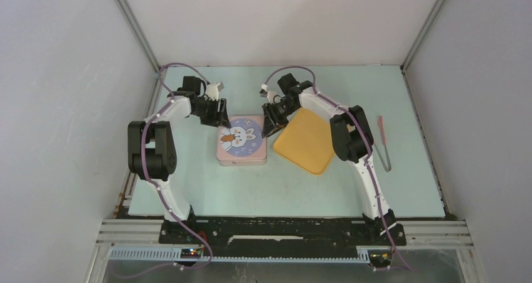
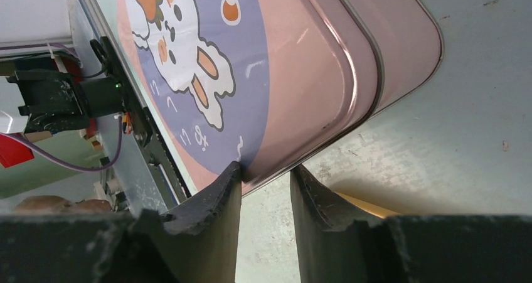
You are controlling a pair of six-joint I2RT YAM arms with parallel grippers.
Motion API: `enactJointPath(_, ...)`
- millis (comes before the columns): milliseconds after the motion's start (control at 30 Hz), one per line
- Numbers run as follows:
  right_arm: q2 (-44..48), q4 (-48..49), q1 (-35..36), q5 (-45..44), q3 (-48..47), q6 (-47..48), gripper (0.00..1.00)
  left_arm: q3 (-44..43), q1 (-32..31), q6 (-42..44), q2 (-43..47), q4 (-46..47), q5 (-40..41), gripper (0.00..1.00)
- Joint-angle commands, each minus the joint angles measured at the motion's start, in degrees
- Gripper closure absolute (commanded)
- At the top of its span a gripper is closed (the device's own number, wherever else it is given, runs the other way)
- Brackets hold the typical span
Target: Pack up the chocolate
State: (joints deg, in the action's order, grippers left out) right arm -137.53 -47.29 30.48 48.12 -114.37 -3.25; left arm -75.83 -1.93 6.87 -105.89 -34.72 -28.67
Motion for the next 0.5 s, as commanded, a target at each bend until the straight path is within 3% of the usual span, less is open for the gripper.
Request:
enactJointPath(0,-4.65,0.8,0.15,-8.67,-0.8,2.41,0.65,-3.0,-2.1,-1.83,-3.58,2.98,-1.59,0.39)
enactJointPath(233,1.98,1.48,-1.65,-11.03,0.65,3.01,0.47,-4.47,-2.38,-1.11,-5.38,3.63,-1.66,0.4)
enactJointPath(467,1.38,0.88,-6.34,-12.31,-3.28,2.44,0.42,-7.41,-2.39,-2.22,-7.58,3.75,-2.53,0.41)
